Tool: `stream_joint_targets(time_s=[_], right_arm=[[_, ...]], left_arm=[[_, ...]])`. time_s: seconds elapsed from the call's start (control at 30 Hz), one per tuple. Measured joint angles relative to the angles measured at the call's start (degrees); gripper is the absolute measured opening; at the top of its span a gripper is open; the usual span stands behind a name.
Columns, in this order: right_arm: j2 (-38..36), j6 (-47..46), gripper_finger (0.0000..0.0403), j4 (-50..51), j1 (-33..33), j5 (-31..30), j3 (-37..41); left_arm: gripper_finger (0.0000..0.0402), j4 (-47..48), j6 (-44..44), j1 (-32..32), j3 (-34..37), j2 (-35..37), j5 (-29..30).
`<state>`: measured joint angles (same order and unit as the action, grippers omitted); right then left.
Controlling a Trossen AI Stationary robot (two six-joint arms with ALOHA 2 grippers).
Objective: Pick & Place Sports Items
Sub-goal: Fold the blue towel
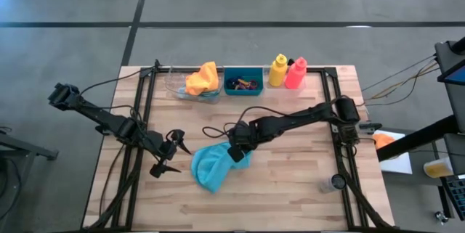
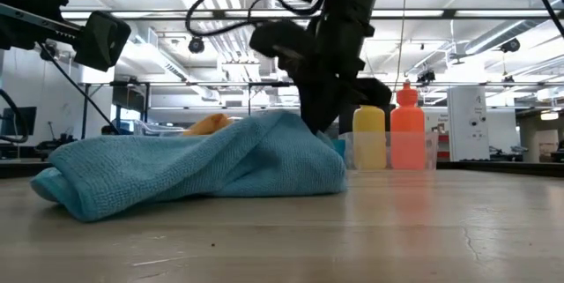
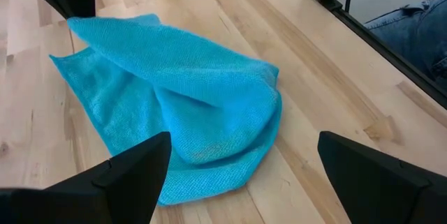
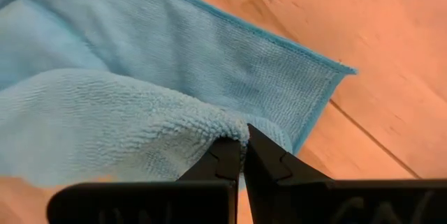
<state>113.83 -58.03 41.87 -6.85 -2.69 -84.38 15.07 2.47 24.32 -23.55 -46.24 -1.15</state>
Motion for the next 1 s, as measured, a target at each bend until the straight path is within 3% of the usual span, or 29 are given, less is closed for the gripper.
stream_joint_targets(time_s=[0.63,0.73,1.0], right_arm=[[2.17,6.67,0.0013,-0.13,0.28,1.18,0.07],[2.15,6.85,0.0042,-0.18,0.26,1.24,0.07],[2.15,6.82,0.017,-0.06,0.66,1.22,-0.2]], left_arm=[[0.0365,-0.2,-0.14,-0.02,0.0,0.0,-2.7],[0.0365,-0.2,-0.14,-0.02,0.0,0.0,-3.47],[0.0365,-0.56,-2.11,-0.02,0.42,0.0,-3.45]])
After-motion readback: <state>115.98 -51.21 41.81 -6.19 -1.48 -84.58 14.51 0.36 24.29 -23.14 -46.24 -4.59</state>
